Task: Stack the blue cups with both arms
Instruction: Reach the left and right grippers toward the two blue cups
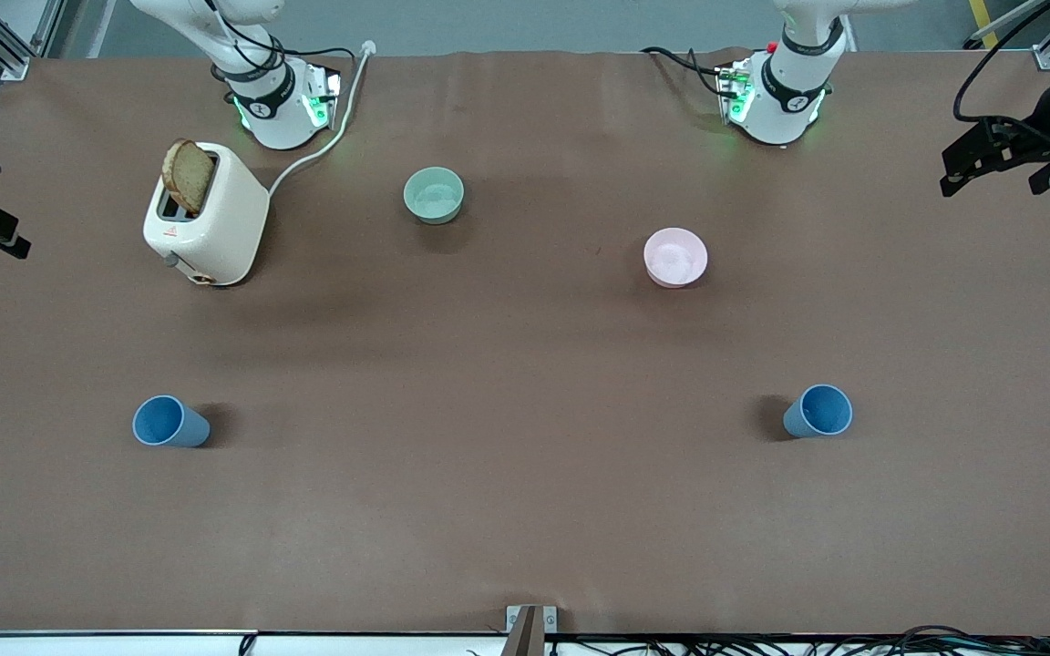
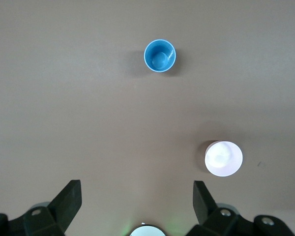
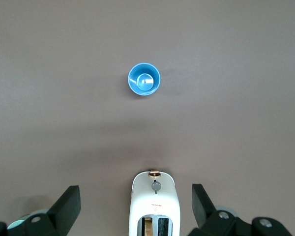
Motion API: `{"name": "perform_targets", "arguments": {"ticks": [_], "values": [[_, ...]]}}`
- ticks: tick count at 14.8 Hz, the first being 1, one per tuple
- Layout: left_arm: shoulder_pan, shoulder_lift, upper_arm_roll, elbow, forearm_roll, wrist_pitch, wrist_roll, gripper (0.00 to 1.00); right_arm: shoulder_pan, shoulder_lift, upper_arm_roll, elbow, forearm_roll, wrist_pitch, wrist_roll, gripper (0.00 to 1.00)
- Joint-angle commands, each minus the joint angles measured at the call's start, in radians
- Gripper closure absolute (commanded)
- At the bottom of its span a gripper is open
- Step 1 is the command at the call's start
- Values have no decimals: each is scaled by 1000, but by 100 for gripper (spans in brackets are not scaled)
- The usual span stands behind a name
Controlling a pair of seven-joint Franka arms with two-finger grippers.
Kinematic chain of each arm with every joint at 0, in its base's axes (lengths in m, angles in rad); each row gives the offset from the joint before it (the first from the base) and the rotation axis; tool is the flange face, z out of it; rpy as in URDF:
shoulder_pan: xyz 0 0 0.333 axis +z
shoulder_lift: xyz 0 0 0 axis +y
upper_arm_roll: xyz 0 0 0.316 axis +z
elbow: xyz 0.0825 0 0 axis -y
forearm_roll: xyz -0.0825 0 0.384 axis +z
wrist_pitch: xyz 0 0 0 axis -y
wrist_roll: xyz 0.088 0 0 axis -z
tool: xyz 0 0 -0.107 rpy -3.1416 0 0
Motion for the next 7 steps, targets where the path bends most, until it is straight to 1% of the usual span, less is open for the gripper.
{"name": "perform_targets", "arguments": {"ticks": [1, 4, 6, 7], "values": [[1, 12, -1, 32, -15, -10, 6, 0, 27, -12, -7, 27, -17, -20, 12, 0], [7, 28, -1, 53, -15, -8, 17, 0, 35, -3, -12, 73, -17, -86, 13, 0], [10, 117, 2, 85, -10, -1, 20, 0, 48, -3, -36, 72, -17, -117, 9, 0], [10, 177, 4, 101, -6, 17, 18, 0, 52, -3, -44, 67, -16, -114, 6, 0]]}}
